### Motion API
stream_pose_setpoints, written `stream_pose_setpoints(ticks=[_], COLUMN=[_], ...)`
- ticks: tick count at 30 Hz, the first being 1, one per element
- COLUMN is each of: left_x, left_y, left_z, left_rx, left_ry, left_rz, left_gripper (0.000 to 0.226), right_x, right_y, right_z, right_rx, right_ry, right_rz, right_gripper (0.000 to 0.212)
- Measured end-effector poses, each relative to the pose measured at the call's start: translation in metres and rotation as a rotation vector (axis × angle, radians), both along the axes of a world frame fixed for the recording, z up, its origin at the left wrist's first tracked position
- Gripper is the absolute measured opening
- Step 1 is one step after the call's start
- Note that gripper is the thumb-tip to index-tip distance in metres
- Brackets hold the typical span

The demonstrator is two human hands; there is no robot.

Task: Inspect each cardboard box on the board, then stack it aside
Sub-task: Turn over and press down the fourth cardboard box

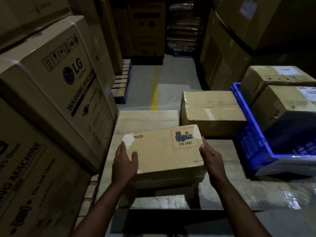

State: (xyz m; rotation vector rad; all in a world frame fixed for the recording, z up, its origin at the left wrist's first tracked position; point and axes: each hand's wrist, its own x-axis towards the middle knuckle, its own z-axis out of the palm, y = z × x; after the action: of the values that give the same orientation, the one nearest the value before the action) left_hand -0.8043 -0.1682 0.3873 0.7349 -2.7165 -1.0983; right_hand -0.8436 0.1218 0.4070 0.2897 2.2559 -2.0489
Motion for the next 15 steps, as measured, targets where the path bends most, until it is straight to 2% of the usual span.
stream_pose_setpoints(ticks=[4, 8, 11, 15], left_x=[0.008, 0.017, 0.013, 0.007], left_y=[0.004, 0.019, 0.019, 0.022], left_z=[-0.005, -0.019, -0.014, 0.044], left_rx=[0.071, 0.196, 0.188, 0.258], left_ry=[-0.033, -0.130, -0.212, -0.053], left_rz=[-0.033, -0.091, -0.115, -0.279], left_gripper=[0.069, 0.065, 0.065, 0.079], right_x=[-0.004, -0.003, 0.007, 0.015], right_y=[-0.007, -0.024, -0.045, -0.070], right_z=[0.041, 0.072, 0.082, 0.096], right_rx=[0.039, 0.258, 0.388, 0.405], right_ry=[0.102, 0.225, 0.252, 0.305], right_rz=[0.037, 0.068, 0.133, 0.290], right_gripper=[0.041, 0.040, 0.061, 0.053])
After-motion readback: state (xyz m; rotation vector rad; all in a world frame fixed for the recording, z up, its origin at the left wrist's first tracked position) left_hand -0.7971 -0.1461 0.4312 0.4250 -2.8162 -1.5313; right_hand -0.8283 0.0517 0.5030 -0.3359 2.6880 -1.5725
